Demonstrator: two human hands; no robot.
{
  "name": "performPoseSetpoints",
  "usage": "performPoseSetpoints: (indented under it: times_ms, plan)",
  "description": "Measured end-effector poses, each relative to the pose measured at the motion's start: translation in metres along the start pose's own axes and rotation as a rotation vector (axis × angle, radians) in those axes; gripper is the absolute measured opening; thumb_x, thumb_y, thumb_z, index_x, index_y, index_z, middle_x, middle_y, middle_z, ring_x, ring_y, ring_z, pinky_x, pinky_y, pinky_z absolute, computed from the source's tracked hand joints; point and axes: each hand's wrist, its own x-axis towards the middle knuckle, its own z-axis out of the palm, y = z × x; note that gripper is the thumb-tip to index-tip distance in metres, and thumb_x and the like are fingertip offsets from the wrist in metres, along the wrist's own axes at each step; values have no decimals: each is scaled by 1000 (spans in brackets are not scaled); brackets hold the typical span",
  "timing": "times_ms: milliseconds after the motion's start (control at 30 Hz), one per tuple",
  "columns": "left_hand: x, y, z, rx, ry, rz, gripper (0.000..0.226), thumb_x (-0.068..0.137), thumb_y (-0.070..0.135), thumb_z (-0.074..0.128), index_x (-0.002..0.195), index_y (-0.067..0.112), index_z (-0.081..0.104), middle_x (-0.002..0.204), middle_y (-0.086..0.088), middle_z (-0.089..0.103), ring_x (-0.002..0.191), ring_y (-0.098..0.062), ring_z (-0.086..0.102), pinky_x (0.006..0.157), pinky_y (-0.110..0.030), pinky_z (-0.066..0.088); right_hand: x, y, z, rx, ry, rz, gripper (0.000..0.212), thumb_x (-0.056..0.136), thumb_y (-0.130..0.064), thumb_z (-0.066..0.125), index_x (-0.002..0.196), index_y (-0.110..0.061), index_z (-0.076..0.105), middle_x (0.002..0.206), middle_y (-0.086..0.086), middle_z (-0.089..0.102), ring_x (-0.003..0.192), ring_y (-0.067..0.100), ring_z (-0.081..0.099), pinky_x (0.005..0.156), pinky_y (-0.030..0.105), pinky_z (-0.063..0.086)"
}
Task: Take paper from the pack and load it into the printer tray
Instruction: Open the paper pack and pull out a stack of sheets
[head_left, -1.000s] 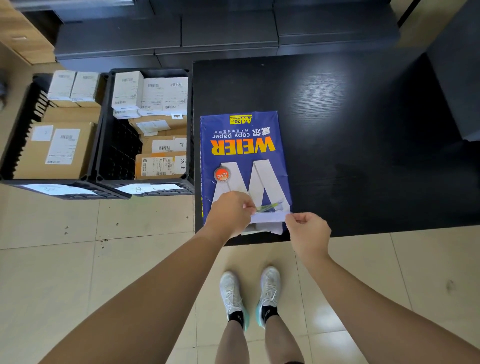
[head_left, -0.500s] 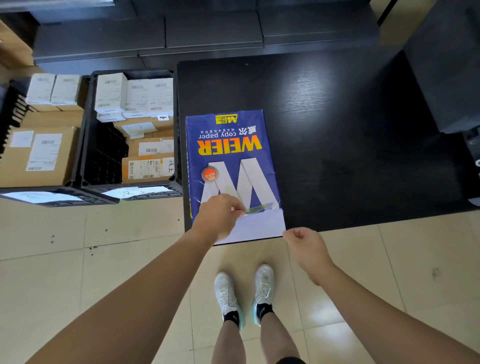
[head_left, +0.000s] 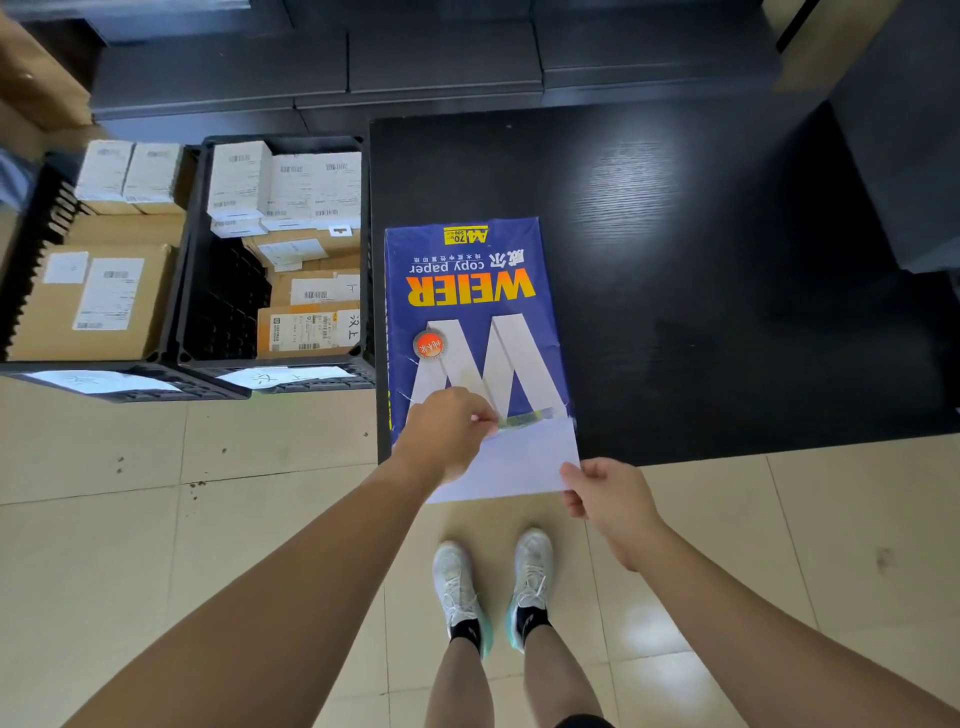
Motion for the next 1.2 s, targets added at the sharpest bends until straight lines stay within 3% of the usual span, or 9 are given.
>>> performPoseSetpoints:
  times_ms: [233,367,500,667,733,800,933,1067,1200]
  plan:
    - [1,-1,4,35,28,0,22,92,19,57,87,20,79,93,4,67,95,-23,62,87,-44,49,3,-8,-3,157,-127,60,17,94,-27,67,94,-10,73,96,7,78,85,22,71,83,40,60]
    - [-1,-2,10,56,49,18,21,91,18,58,82,17,77,88,3,67,95,-25,61,84,-43,49,13,-12,-1,54,-117,14,15,93,-20,66,88,-8,73,102,19,76,79,26,68,78,43,61]
    - [-15,-9,18,-19,152,-12,18,88,30,66,105,27,72,103,6,68,102,-20,58,92,-44,47,2,7,-10,7,-117,15,15,92,-21,66,89,-8,74,96,12,78,92,35,73,84,50,61]
    - [-55,-34,37,-296,602,-591,67,67,51,78,119,17,53,115,-2,59,110,-29,58,93,-49,50,-4,9,-19,82,-239,59,19,95,-26,64,107,-13,71,103,6,79,96,25,74,84,42,62]
    - [-69,-45,47,-590,597,-868,86,61,60,79,121,11,42,117,-4,47,111,-32,53,94,-50,49,2,2,-18,89,-257,64,20,94,-28,65,107,-14,70,102,5,79,95,23,74,87,42,61]
    - [-74,-52,52,-974,472,-1064,95,55,70,78,119,8,44,114,-4,53,102,-30,57,85,-45,51,6,-1,-17,61,-273,60,22,93,-29,67,106,-12,71,103,5,78,97,23,74,90,43,60]
    - [-80,-62,61,-1131,58,-831,54,74,51,78,100,5,70,79,-11,70,61,-27,59,55,-29,41,9,1,-13,-2,-316,27,22,94,-23,65,111,-11,71,107,4,77,96,21,73,83,35,60]
    - [-83,-63,63,-999,55,-747,37,77,36,80,94,3,72,71,-10,72,57,-25,61,60,-30,41,1,1,-11,-51,-268,-32,13,95,-17,62,105,-13,70,104,5,75,87,18,70,67,27,57]
    - [-87,-65,58,-970,100,-673,23,85,22,77,97,4,73,89,-10,72,69,-24,61,59,-27,41,-6,7,-9,-100,-221,-56,8,91,-19,65,96,-18,71,102,7,75,91,27,72,74,44,64]
